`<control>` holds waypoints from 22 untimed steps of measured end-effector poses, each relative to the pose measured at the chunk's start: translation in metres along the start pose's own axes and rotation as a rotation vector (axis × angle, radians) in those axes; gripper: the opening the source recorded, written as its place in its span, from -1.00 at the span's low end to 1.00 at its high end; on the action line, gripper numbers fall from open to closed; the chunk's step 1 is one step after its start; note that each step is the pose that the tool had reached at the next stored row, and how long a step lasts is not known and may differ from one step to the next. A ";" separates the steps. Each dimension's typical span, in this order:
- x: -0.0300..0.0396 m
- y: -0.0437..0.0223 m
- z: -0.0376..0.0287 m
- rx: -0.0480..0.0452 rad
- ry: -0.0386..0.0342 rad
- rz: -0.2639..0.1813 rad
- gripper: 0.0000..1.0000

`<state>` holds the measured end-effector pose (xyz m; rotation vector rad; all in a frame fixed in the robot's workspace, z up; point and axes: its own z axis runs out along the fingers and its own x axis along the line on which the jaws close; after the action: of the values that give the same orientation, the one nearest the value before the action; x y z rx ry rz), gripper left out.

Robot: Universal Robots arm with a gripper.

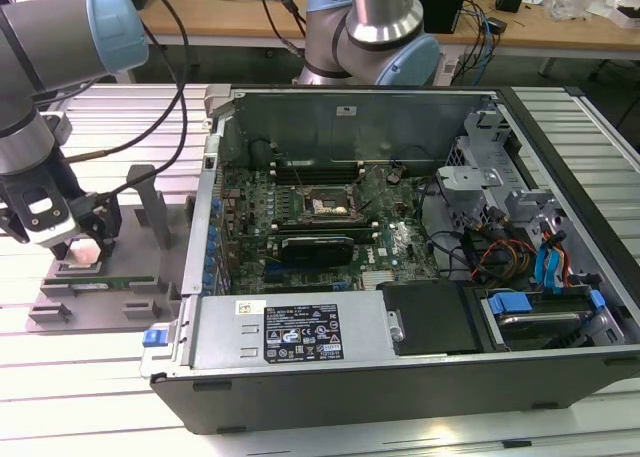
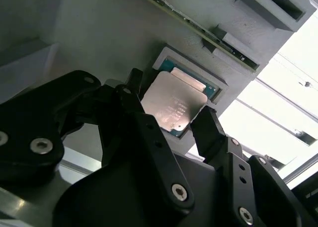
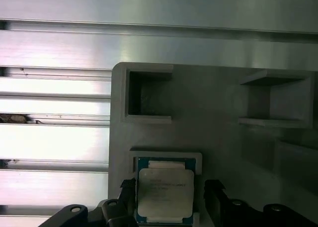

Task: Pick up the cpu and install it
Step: 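Pick up the cpu and move it towards the insertion slot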

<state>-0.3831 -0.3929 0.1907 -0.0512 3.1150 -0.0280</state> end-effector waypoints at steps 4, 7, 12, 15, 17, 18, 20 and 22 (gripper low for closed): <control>0.0001 0.0000 0.0011 0.0000 0.0000 0.000 0.34; 0.0001 0.0000 0.0012 0.0000 -0.0001 0.000 0.34; 0.0004 0.0002 0.0011 0.0002 0.0004 0.001 0.15; 0.0001 0.0000 0.0014 0.0000 0.0000 0.000 0.15; 0.0001 0.0000 0.0014 0.0000 0.0001 0.000 0.15; 0.0001 0.0001 0.0014 0.0000 0.0000 0.000 0.15; 0.0001 0.0000 0.0015 0.0000 0.0000 0.000 0.15; 0.0001 0.0001 0.0015 0.0000 0.0000 0.000 0.15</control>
<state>-0.3832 -0.3928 0.1892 -0.0511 3.1150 -0.0280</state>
